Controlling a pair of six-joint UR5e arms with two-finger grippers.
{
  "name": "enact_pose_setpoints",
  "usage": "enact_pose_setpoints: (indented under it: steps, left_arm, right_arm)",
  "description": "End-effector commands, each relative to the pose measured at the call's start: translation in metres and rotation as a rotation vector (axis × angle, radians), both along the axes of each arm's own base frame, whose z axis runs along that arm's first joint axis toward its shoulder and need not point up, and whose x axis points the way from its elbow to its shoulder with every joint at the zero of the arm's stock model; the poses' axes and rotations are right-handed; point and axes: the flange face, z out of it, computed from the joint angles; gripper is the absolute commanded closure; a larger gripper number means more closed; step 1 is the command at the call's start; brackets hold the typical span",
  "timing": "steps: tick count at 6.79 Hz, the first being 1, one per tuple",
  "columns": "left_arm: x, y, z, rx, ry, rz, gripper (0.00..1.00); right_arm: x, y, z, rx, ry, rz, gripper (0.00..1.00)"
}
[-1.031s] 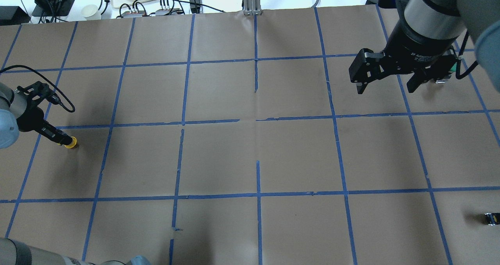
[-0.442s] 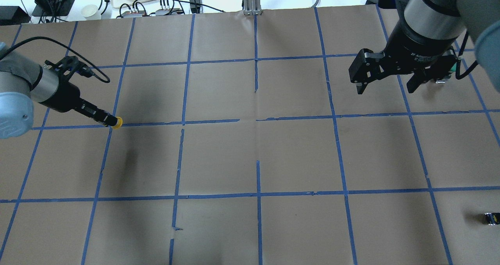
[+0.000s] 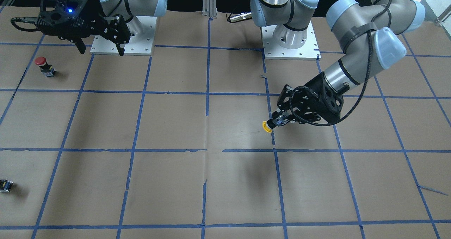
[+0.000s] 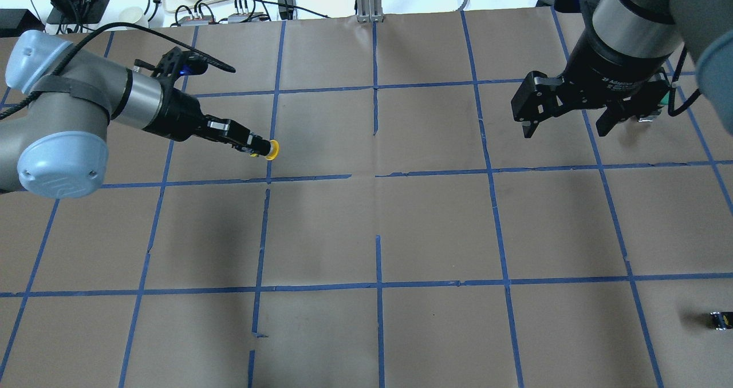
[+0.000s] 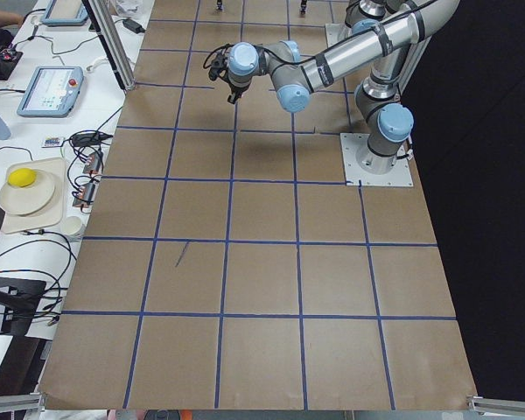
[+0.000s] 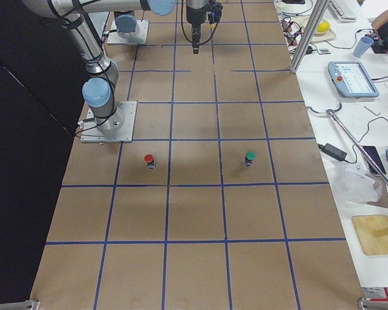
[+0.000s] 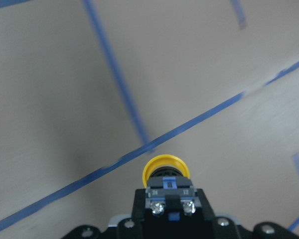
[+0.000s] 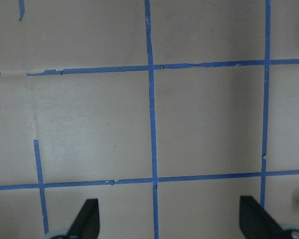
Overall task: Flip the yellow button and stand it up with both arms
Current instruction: 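Lift the button and swing it toward the table center with the left gripper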
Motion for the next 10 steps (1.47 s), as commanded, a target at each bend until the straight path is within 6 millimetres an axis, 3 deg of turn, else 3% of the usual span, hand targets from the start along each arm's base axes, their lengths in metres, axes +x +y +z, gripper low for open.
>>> enact_pose_setpoints:
  steps: [1, 3, 4, 5, 6, 10]
  left_arm:
    - [-0.072, 0.001, 0.037, 0.147, 0.264, 0.146, 0.97]
    - [-0.125, 0.019, 0.054, 0.275, 0.463, 0.148, 0.97]
    - [-0.137, 0.025, 0.054, 0.307, 0.501, 0.147, 0.97]
    - [-0.142, 0.035, 0.066, 0.315, 0.582, 0.121, 0.97]
    - [-0.145, 0.041, 0.076, 0.302, 0.66, 0.091, 0.97]
    - [-0.153, 0.04, 0.079, 0.338, 0.802, 0.046, 0.98]
  right_arm:
    - [0.0, 0.0, 0.001, -0.003, 0.0, 0.0, 0.0]
    - [-0.004, -0.005, 0.003, -0.007, -0.009, -0.007, 0.0]
    - [-0.012, -0.009, 0.011, -0.021, -0.01, -0.01, 0.0]
    - [-0.031, -0.014, 0.014, -0.028, -0.005, -0.012, 0.01]
    - [-0.069, -0.019, 0.019, -0.044, -0.017, -0.093, 0.01]
    - [-0.173, -0.022, 0.014, -0.091, -0.682, -0.342, 0.01]
